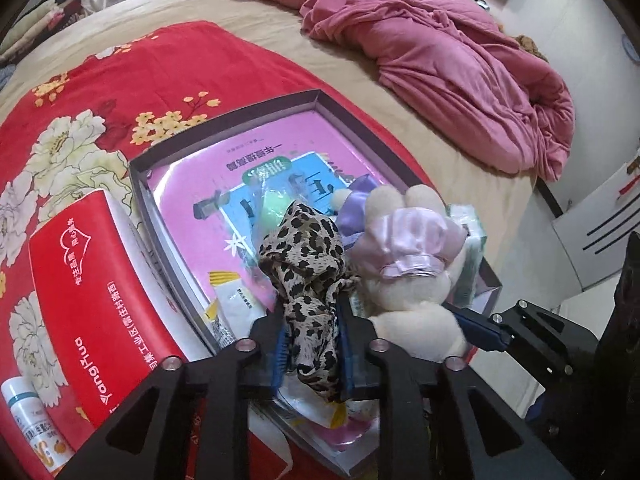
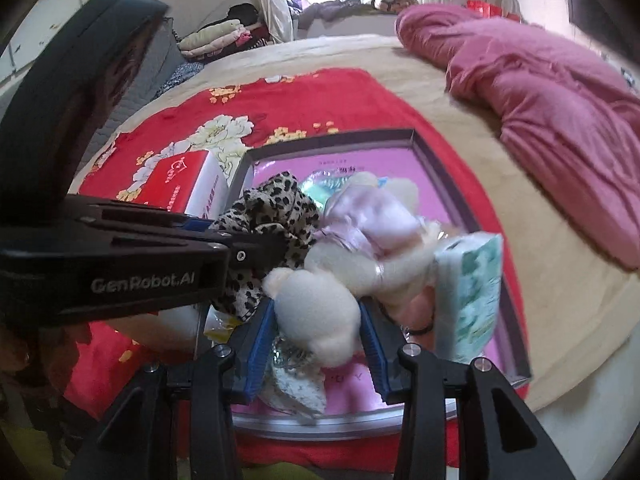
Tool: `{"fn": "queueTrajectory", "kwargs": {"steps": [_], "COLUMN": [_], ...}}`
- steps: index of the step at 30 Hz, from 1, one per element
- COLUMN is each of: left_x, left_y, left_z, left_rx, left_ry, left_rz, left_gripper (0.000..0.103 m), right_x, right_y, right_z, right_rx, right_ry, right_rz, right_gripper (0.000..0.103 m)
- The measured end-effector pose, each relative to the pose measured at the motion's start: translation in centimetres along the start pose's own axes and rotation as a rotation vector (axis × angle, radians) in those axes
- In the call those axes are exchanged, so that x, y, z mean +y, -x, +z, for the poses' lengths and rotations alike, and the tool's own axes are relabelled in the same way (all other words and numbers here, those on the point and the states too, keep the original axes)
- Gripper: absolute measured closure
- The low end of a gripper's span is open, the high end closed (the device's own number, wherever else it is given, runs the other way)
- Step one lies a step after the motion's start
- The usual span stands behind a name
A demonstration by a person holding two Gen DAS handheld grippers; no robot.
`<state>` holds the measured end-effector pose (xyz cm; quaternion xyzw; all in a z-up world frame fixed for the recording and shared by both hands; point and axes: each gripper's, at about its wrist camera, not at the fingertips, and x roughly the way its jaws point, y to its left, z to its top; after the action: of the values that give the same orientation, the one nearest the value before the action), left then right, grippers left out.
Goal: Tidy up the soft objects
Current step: 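Carry the scrunchie with left tool while right tool carries the bunny keychain to the box, then open left tool releasing the scrunchie into the box while right tool releases the bunny keychain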
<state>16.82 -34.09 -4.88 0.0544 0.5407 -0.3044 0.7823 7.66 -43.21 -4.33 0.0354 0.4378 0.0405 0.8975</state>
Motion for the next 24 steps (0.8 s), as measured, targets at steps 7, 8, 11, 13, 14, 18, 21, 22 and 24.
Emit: {"fn": "queueTrajectory", "kwargs": {"steps": [7,8,11,13,14,18,21,22,24], "left_x": [0.2,0.2,0.2,0.2,0.2,0.1,0.0,0.0,0.0], "left_y": [0.6,0.7,1.6,2.4,2.7,4.3,5.5,6.2,7.2], "left_z": [-0.1,-0.1,-0.1,-0.2,-0.2,-0.5,-0.8,-1.0,-1.3], "left_rx": [-0.014,-0.018,-0.041,-0.062,-0.072,-0.108,-0.129,-0.147,-0.166], "left_ry": [0.002,0.002,-0.004,-0.008,-0.010,-0.017,-0.014,-0.014,-0.009], "left_rz": [-0.015,-0.015,-0.007,-0.010,-0.009,0.006,0.002,0.011,0.021], "left_gripper": [0.043,0.042,0.035,0.028,0.027,0.024,0.023,0.023,0.022], "right_x": [1.4,1.5,1.6,1.3,1.2,1.0,1.0,1.0,1.0], "right_y": [0.6,0.9,2.2,3.1,3.7,6.0,7.6,8.0,8.9], "right_z": [-0.5,-0.5,-0.6,-0.5,-0.5,-0.5,-0.7,-0.7,-0.8], "right_rx": [-0.007,-0.008,-0.027,-0.040,-0.051,-0.085,-0.103,-0.104,-0.111], "right_ry": [0.073,0.078,0.078,0.061,0.046,-0.018,-0.053,-0.062,-0.084], "right_rz": [-0.060,-0.075,-0.102,-0.103,-0.106,-0.113,-0.151,-0.181,-0.207], "right_gripper": [0.040,0.039,0.039,0.039,0.039,0.037,0.032,0.032,0.032]}}
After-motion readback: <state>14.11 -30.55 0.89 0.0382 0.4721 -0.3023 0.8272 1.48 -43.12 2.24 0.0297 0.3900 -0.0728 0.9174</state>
